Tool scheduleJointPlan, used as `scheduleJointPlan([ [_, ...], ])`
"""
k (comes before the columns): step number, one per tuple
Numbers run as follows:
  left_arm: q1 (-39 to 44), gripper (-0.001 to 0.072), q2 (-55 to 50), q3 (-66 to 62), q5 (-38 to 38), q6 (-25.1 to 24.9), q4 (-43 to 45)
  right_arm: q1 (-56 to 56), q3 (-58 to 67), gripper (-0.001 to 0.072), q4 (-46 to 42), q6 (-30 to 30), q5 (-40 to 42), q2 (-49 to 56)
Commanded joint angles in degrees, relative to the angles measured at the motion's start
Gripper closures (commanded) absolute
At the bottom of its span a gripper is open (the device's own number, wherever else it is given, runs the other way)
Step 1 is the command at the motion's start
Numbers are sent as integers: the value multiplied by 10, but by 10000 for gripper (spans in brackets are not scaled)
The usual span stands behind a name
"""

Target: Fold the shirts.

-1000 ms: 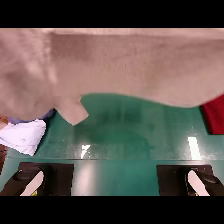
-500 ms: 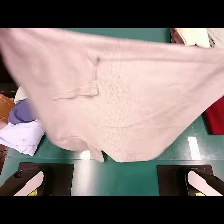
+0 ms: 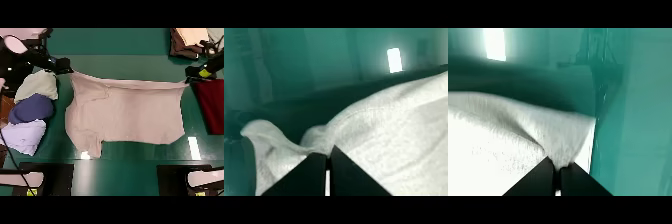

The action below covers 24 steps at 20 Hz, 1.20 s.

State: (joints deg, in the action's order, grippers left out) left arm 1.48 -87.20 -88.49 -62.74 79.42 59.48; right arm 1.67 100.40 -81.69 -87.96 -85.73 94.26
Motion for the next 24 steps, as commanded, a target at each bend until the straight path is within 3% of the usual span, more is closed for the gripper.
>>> scheduleJointPlan([
  [1,1,688,-55,0,88,-4,5,3,69,698,-3,2,36,86],
  [3,-3,687,-54,0,86,-7,12,3,106,698,-4,12,12,103],
  [8,-26,688,-54,20,-52,-56,18,3,17,698,-5,30,4,54],
  [14,-26,687,-54,110,-55,-64,15,-1,-163,698,27,27,84,-22],
  [15,-26,685,-54,111,-59,-60,16,-4,-179,645,43,27,92,-29],
  [16,-29,670,-52,111,-64,-58,16,-8,-184,383,52,27,92,-30],
  [17,-32,379,-50,110,-72,-55,16,-14,-184,203,56,27,87,-30],
  [18,-37,166,-45,108,-86,-42,17,-19,-184,202,57,27,76,-34],
  [21,-63,160,2,113,-133,-31,25,-41,-202,205,57,36,41,-85],
  [24,-82,159,108,206,-130,-14,52,-64,-295,206,58,36,45,-193],
])
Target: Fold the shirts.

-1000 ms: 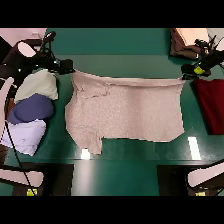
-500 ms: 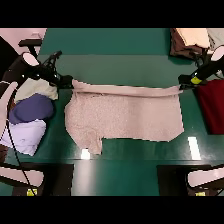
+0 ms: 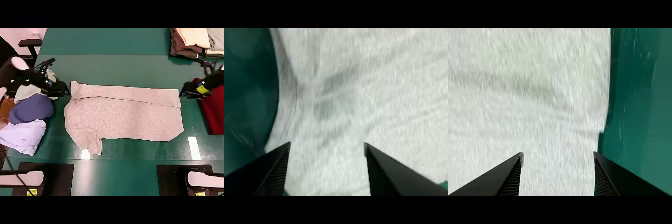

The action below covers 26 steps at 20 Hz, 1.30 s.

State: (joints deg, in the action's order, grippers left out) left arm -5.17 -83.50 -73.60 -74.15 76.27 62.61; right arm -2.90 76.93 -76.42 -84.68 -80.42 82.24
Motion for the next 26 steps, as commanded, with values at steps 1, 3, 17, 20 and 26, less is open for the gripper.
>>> scheduleJointPlan([
  [1,-15,159,108,102,-16,18,27,-24,-90,207,6,3,-7,-106],
  [3,-15,159,175,198,-15,37,27,-31,-141,207,34,3,-7,-163],
  [17,-14,160,264,476,122,-2,-128,-28,-219,338,80,3,29,-294],
  [20,16,471,264,476,148,-2,-135,-28,-219,338,79,3,17,-294],
  [26,52,688,266,454,134,-3,-131,-71,-244,330,34,3,-57,-294],
])
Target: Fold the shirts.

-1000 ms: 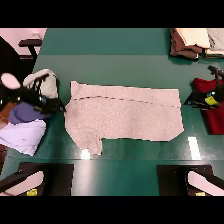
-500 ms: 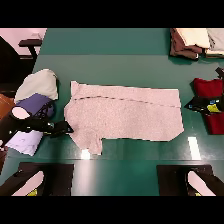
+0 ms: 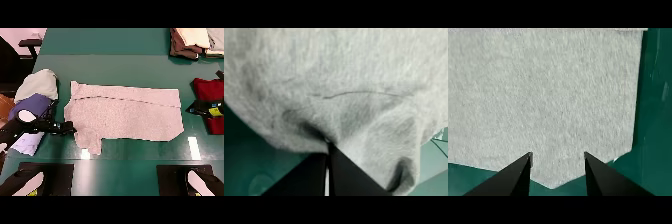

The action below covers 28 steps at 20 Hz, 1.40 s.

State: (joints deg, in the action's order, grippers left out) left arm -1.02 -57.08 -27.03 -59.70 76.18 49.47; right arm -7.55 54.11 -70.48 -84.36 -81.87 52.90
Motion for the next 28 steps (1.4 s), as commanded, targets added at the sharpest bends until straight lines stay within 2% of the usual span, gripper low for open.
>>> scheduleJointPlan([
  [1,10,688,1,-22,-23,-2,3,-47,-44,303,-30,0,-57,-1],
  [2,10,688,1,-30,-30,-2,7,-69,-76,183,-30,0,-61,0],
  [3,10,688,1,-37,-34,-2,9,-88,-113,134,-26,0,-58,0],
  [5,10,688,1,-49,-36,-2,10,-113,-190,139,5,0,-35,0],
  [7,10,688,1,-55,-38,-2,11,-115,-248,212,49,7,10,0],
  [10,10,688,1,-56,-37,-2,11,-106,-293,243,108,11,78,0],
  [14,10,688,1,-56,-40,-3,12,-44,-298,271,109,10,141,4],
  [15,10,688,1,-56,-40,-4,14,-24,-291,356,108,10,146,12],
  [17,10,689,1,-56,-50,-13,19,5,-269,610,103,11,145,35],
  [18,10,689,2,-59,-66,-13,23,16,-256,698,102,11,139,42],
  [20,10,689,23,-68,-102,-12,61,34,-224,698,74,10,111,34],
  [22,10,689,81,-68,-120,33,124,45,-198,698,23,8,55,-5],
  [26,10,689,175,-82,-230,49,130,47,-187,698,-46,7,-57,-112],
  [28,10,689,181,-110,-253,69,125,47,-187,699,-54,-2,-83,-149],
])
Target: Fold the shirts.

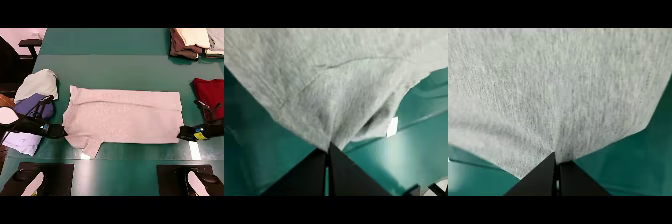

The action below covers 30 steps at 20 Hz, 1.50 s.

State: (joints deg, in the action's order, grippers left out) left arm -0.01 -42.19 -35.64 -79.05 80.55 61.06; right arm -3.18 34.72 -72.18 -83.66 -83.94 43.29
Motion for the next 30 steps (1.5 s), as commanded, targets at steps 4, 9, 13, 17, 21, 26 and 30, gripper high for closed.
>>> scheduleJointPlan([
  [4,0,689,13,-74,10,19,2,4,12,700,-35,-34,-30,-49],
  [9,0,689,-126,-146,83,-31,0,22,130,699,-29,-34,59,104],
  [13,0,688,-259,-219,150,-61,-15,68,264,699,-29,-33,90,262],
  [17,0,688,-360,-270,212,-89,-43,85,371,698,-24,-33,100,394],
  [21,0,595,-397,-291,249,-88,-51,81,435,548,-22,-27,99,463],
  [26,0,252,-396,-345,199,-70,-60,14,456,296,67,73,46,456],
  [30,0,687,-395,-360,135,-71,-96,-100,350,166,68,104,56,399],
])
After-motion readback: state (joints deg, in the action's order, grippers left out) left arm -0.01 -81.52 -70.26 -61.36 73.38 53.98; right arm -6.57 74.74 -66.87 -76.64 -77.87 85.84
